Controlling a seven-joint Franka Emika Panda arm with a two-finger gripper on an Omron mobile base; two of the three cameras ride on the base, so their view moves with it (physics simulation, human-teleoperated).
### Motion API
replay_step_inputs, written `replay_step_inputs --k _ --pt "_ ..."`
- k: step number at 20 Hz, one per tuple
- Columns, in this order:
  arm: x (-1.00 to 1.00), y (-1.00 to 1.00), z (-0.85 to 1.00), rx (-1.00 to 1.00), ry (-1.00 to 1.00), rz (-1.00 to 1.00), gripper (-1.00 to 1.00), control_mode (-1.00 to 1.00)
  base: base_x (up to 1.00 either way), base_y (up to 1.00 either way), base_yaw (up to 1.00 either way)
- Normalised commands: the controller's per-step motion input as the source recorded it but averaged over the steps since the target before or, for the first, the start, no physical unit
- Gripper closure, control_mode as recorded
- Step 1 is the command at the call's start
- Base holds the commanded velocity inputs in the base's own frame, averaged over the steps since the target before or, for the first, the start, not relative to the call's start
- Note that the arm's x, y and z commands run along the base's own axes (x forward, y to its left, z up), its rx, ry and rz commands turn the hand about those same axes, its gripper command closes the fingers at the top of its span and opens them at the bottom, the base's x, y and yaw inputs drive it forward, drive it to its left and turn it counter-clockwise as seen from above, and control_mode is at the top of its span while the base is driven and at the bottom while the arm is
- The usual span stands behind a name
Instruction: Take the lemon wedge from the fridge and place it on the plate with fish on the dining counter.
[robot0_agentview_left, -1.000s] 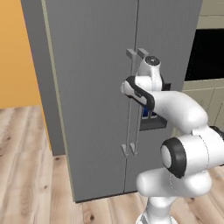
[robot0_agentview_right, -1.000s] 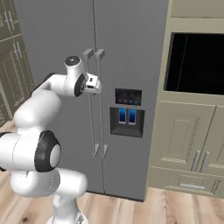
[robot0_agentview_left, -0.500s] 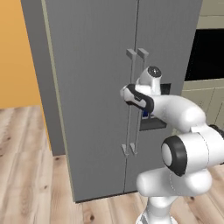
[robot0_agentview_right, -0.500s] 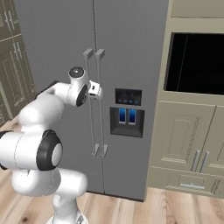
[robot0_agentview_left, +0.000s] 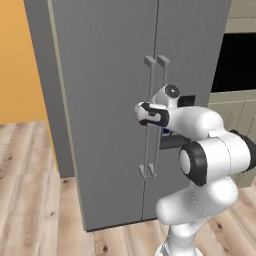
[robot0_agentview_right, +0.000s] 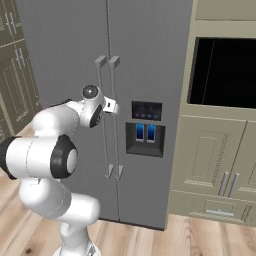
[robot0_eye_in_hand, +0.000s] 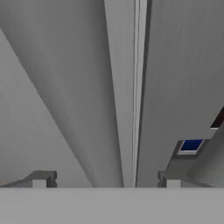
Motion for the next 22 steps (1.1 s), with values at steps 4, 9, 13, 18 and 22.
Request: replay_step_inputs --k 4,9,13,18,22 --pt "0.56 0.0 -0.08 0.0 0.0 0.0 -1.0 -1.0 0.0 0.0 0.0" --pt "0.56 0.0 -0.2 0.0 0.0 0.0 -1.0 -1.0 0.0 0.0 0.0" --pt "0.27 0.0 -0.09 0.0 -0.01 0.0 1.0 -1.0 0.0 0.0 0.0" --pt "0.04 0.0 0.0 0.0 0.0 0.0 1.0 -1.0 0.0 0.0 0.0" --pt "-0.04 0.0 0.04 0.0 0.0 0.0 1.0 -1.0 0.0 0.0 0.0"
